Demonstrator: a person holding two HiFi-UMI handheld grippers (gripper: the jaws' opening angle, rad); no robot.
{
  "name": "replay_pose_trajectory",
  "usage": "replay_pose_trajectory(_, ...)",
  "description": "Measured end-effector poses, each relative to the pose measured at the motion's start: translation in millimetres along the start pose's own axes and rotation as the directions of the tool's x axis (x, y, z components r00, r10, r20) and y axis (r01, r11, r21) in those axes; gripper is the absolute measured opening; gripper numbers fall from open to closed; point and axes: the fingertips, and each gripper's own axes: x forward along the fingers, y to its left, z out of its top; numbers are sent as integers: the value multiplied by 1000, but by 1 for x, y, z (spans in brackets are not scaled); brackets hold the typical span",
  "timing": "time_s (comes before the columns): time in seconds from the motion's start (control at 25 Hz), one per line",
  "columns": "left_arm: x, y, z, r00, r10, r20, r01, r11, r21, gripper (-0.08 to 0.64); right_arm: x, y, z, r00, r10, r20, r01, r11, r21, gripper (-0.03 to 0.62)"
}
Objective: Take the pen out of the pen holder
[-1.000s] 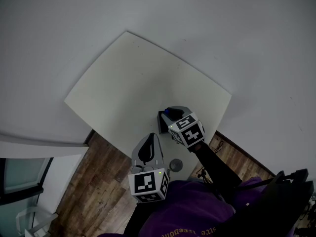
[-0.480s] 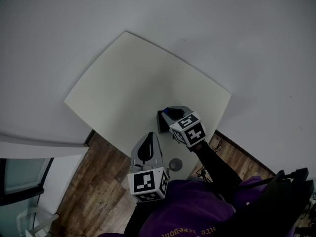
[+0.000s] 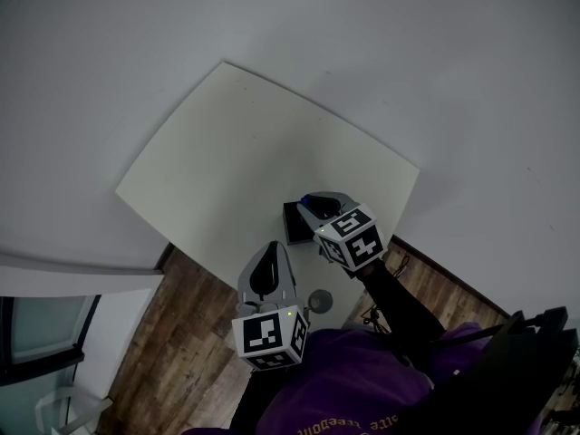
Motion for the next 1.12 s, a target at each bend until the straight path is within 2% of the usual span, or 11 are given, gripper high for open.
replay_pose_trajectory(0.6, -4, -10, 5, 1000, -7, 20, 7, 1000, 17, 8, -30, -3, 16, 996, -26, 87, 25, 1000, 10, 72)
replay_pose_trajectory(1.12, -7, -29, 7, 999, -30, 32, 29, 999, 41, 8, -71, -1, 37, 981, -29, 194, 25, 999, 25, 72)
